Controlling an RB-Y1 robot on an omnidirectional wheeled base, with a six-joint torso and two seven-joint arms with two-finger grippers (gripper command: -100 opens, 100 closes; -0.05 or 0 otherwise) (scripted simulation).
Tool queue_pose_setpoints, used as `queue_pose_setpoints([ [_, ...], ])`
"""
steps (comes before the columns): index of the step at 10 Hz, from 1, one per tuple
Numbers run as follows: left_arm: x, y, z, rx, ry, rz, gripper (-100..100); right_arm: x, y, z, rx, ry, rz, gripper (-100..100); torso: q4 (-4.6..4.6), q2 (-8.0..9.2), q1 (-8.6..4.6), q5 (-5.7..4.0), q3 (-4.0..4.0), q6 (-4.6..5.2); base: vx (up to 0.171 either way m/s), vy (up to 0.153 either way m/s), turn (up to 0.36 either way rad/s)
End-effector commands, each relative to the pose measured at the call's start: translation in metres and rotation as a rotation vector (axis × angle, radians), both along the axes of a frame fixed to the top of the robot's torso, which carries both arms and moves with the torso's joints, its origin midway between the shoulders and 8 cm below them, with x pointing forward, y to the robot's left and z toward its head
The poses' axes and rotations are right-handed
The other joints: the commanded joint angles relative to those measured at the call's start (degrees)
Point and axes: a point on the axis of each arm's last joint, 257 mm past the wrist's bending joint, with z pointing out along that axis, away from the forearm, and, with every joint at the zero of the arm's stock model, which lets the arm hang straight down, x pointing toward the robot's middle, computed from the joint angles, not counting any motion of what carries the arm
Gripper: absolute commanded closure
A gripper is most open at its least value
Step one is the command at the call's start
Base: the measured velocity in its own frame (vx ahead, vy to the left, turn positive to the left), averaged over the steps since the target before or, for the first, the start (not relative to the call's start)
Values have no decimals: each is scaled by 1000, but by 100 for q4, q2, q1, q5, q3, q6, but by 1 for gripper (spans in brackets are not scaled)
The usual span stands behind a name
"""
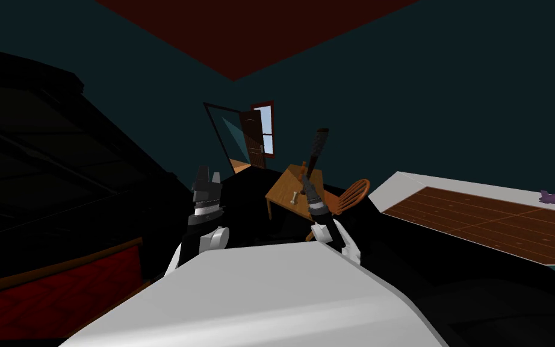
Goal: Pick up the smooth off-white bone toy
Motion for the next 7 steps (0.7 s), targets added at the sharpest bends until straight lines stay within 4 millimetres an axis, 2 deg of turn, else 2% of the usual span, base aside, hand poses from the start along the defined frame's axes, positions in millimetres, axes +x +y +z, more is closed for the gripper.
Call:
queue_pose_setpoints([
  [1,0,0,0,0,0,0,0,-2,9,-4,-42,-7,5,-100,0,0,0,0,0,0,-7,-14,-3],
  [3,0,0,0,0,0,0,0,-1,39,-24,-183,-19,46,-100,0,-1,1,0,-1,0,-12,-24,8],
  [4,0,0,0,0,0,0,0,-1,39,-24,-200,-25,35,-100,0,-1,-4,-1,-1,0,-10,-25,11],
  [5,0,0,0,0,0,0,0,0,54,-38,-274,-29,58,-100,0,-1,-2,0,0,1,-3,-23,21],
  [6,0,0,0,0,0,0,0,0,54,-38,-286,-35,49,-100,-1,-2,-1,0,-1,0,0,-17,15],
  [7,0,0,0,0,0,0,0,-1,67,-54,-368,-40,69,-100,-1,-5,1,0,-2,0,-4,-19,37],
])
